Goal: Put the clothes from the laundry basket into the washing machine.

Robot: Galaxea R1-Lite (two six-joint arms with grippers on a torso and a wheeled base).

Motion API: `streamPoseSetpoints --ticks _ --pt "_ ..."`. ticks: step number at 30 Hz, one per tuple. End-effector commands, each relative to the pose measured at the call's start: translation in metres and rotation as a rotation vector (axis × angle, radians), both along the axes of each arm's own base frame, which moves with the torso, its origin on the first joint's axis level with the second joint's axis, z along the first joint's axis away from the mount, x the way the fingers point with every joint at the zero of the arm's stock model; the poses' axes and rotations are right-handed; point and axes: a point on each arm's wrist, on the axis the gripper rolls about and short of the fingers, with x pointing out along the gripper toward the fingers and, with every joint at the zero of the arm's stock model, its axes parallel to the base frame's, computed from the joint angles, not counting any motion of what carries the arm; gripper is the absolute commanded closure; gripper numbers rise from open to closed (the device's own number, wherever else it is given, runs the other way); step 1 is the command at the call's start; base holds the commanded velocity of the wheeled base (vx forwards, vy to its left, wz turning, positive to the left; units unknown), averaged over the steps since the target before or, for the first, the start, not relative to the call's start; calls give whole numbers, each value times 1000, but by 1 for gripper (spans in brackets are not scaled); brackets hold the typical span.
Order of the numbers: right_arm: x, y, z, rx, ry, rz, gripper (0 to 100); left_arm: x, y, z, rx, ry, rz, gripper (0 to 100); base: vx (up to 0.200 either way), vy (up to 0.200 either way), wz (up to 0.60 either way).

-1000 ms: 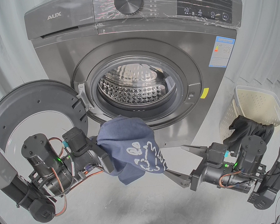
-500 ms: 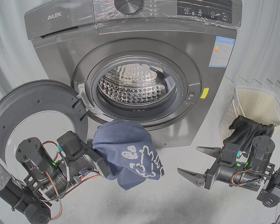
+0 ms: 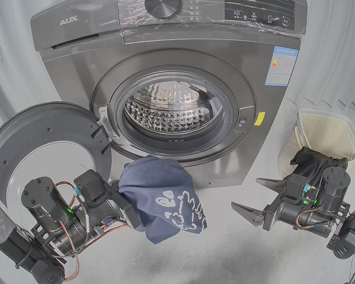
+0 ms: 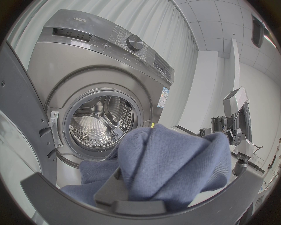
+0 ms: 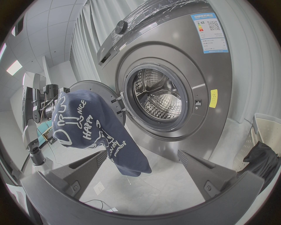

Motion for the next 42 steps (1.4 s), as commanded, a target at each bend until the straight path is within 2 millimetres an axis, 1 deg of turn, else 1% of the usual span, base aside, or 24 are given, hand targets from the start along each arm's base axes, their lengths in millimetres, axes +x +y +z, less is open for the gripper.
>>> streamPoseSetpoints --ticks 1,6,12,30,38,42 --pt "1 0 0 1 -2 -3 0 0 0 -1 2 2 0 100 200 0 0" --pt "1 1 2 6 -7 2 0 -1 -3 -3 21 -9 -10 100 200 0 0" --pt "0 3 2 7 -8 9 0 -1 -3 -7 49 -7 -10 100 0 0 0" --pt "-2 5 1 6 -4 18 0 -1 -7 -11 55 1 -23 100 200 0 0" --pt "-2 5 1 4 -1 21 0 -4 -13 -14 63 12 -47 100 0 0 0" --pt "-6 8 0 4 3 40 0 -7 -16 -16 66 19 -63 100 0 0 0"
